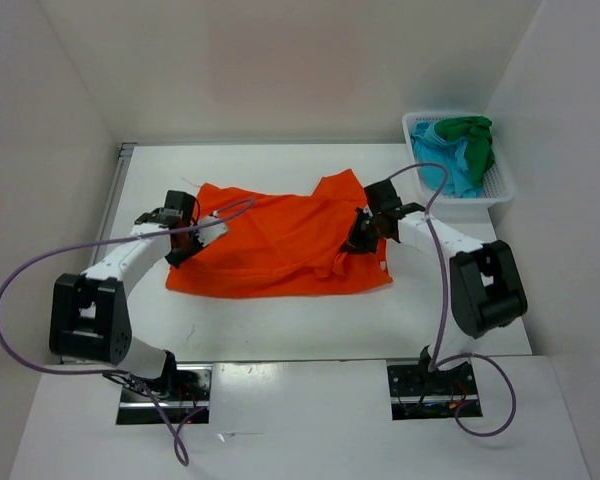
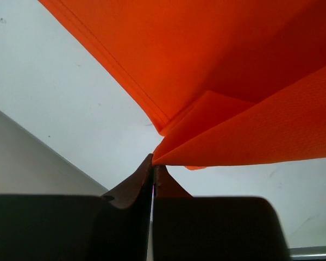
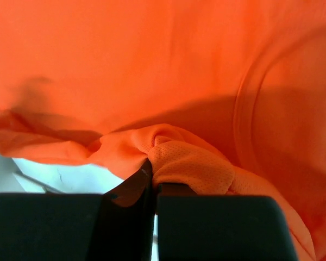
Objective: Fold and stack the t-shirts
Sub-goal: Fold the flattened tshirt in 1/3 of the way
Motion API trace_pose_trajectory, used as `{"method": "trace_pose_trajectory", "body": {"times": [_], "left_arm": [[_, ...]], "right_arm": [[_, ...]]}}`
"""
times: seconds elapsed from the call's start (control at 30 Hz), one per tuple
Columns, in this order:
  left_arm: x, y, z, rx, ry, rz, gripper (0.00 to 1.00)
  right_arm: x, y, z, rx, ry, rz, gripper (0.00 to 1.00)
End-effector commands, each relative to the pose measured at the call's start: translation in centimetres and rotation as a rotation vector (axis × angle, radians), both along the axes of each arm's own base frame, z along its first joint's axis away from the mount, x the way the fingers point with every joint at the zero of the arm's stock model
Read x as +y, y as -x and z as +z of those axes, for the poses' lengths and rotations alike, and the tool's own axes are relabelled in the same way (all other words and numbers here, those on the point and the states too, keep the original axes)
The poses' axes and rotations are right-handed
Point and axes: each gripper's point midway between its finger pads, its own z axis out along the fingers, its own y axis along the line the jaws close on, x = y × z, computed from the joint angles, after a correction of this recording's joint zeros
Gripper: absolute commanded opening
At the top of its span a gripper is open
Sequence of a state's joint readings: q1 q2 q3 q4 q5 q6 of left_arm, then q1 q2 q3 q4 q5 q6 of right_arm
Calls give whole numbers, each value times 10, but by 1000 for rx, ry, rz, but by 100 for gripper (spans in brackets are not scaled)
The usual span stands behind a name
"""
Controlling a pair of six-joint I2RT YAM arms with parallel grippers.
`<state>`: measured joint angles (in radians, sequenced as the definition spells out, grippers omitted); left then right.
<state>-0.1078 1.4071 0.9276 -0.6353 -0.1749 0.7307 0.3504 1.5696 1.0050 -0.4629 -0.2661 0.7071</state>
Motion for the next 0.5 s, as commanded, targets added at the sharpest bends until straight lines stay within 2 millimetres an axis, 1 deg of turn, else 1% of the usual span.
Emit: {"method": "trace_pose_trajectory", "body": {"times": [0.0,0.03,0.07,0.1,0.13,0.17,0.2,0.23,0.27,0.3,0.33,0.37,0.4,0.43,0.47], "left_arm": [[-1,-38,1,-45,3,77,0],[-2,-44,-2,-38,7,87,0],[2,-49,-2,-39,-13,110,0],[2,-58,2,-54,-16,122,0],[1,-62,-4,-45,-12,135,0],[3,-65,-6,-51,-24,140,0],[3,-68,-3,-61,-23,140,0],[3,-70,-5,-66,-18,150,0],[4,-75,-1,-86,-25,155,1],[6,-74,-4,-75,-36,159,2],[5,-76,-7,-77,-36,159,2],[8,-76,-9,-70,-50,164,4],[11,-77,-13,-61,-52,173,6],[12,-77,-15,-55,-58,184,9],[12,-76,-15,-56,-54,193,11]], "right_arm": [[-2,-40,2,-64,-12,23,0],[-5,-41,-3,-56,-4,22,0],[-9,-47,-2,-64,-2,18,0],[-9,-47,-5,-56,1,18,0],[-12,-51,-8,-56,7,17,0],[-11,-50,-7,-58,3,29,0],[-14,-51,-12,-44,6,21,1],[-14,-51,-12,-44,6,20,1],[-20,-49,-17,-29,10,8,3],[-19,-46,-22,-23,4,13,5],[-24,-48,-22,-23,4,-1,9],[-25,-47,-24,-23,4,-1,13],[-28,-51,-22,-31,-8,-10,27],[-32,-52,-26,-22,-6,-22,34],[-32,-52,-26,-26,-3,-15,40]]}}
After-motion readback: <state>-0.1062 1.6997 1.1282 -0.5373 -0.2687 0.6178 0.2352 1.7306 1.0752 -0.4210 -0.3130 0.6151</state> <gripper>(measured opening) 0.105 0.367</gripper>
